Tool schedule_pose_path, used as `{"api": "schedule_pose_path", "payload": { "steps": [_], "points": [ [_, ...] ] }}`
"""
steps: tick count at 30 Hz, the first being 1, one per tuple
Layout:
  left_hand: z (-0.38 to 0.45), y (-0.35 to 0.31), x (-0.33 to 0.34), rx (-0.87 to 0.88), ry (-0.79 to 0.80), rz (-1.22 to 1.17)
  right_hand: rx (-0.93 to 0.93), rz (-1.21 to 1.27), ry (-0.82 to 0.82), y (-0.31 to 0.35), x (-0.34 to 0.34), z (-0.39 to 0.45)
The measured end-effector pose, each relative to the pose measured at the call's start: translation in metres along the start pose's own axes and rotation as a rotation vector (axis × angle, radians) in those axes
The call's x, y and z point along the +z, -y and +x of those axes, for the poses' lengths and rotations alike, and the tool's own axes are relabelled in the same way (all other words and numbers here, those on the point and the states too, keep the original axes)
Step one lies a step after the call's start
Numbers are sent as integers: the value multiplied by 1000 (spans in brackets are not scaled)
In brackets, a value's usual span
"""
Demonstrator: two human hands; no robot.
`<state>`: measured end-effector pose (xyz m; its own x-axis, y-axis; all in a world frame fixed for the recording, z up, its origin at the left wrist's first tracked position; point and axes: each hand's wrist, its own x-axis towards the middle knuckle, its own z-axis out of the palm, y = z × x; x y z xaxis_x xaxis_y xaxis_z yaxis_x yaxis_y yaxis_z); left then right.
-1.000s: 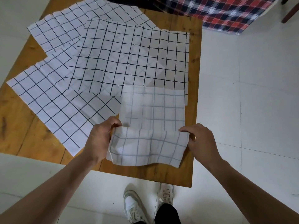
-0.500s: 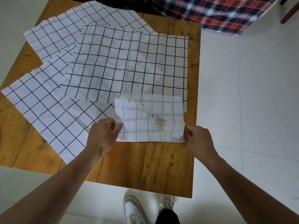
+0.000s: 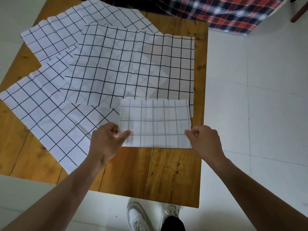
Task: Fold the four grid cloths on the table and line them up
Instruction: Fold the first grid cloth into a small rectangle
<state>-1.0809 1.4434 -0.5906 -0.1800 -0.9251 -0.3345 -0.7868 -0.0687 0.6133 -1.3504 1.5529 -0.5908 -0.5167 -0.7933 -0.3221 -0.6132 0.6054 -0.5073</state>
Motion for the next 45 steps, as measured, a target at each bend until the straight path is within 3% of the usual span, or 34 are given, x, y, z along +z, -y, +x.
{"api": "schedule_pose_path", "payload": {
  "steps": [5, 18, 21, 26, 29, 34, 38, 45],
  "points": [
    [-9, 2, 0, -49, -5, -77, 16, -21, -20, 0, 2, 1],
    [-18, 2, 6, 75, -106, 129, -13, -72, -38, 2, -3, -3],
    [-18, 5, 7, 130, -109, 221, -144, -138, -72, 2, -2, -9],
    [-17, 15, 12, 237, -86, 315, -453, -237, 111, 1, 7, -13],
    [-17, 16, 12, 251, -96, 333, -443, -243, 201, -1, 9, -11],
    [-19, 11, 13, 236, -112, 398, -426, -316, 212, -11, 3, -9],
    [-26, -8, 29, 416, -194, 520, -431, -362, 239, -12, 2, -6],
    [-41, -49, 94, 627, 26, 557, -436, -392, 251, -14, 4, -3]
  ]
}}
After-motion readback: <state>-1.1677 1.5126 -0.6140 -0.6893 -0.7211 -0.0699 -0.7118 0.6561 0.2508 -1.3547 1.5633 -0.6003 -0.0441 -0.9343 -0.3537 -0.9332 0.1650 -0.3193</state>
